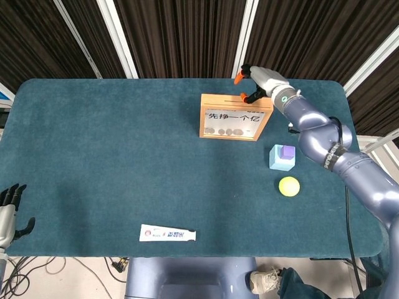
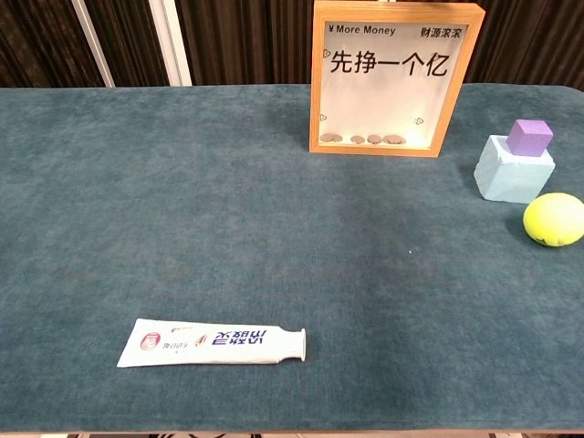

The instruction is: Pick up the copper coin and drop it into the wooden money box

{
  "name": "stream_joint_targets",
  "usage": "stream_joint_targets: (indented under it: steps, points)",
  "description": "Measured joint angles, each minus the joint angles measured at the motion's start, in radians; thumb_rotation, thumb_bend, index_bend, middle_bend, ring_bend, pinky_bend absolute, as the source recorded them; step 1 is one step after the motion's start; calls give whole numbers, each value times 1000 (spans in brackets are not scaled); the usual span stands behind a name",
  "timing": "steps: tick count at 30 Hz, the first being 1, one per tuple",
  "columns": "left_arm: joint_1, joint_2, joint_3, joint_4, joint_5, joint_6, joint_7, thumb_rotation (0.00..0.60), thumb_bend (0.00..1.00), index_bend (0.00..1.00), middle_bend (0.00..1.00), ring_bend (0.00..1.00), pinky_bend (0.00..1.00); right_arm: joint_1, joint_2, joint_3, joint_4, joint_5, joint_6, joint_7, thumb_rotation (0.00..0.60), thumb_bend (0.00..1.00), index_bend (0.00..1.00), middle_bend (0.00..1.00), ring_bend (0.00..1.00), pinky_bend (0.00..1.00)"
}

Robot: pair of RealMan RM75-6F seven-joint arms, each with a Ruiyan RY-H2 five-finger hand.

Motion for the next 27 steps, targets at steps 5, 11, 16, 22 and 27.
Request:
stream_joint_targets:
  steps: [5, 11, 16, 22, 27]
  points:
    - [2, -1, 1, 1, 6, 5, -4, 600, 367, 75, 2, 0, 65, -73, 59, -18, -160, -27, 213, -45, 600, 510, 241, 42, 0, 0]
    - [2, -1, 3, 3, 15, 5, -11, 600, 367, 75, 2, 0, 65, -205, 132, -65, -418, -56, 546, -183, 600, 430, 238, 42, 0, 0]
    - [4, 0, 5, 7, 32, 8, -21, 600, 367, 75, 2, 0, 65, -345, 175, -120, -681, -63, 856, -359, 600, 430, 227, 43, 0, 0]
    - [8, 0, 9, 15, 57, 16, -37, 600, 368, 75, 2, 0, 65, -542, 186, -226, -863, -166, 1208, -569, 600, 430, 222, 43, 0, 0]
    - [12, -3, 11, 21, 76, 28, -41, 600, 367, 75, 2, 0, 65, -737, 168, -353, -955, -308, 1438, -700, 600, 429, 175, 43, 0, 0]
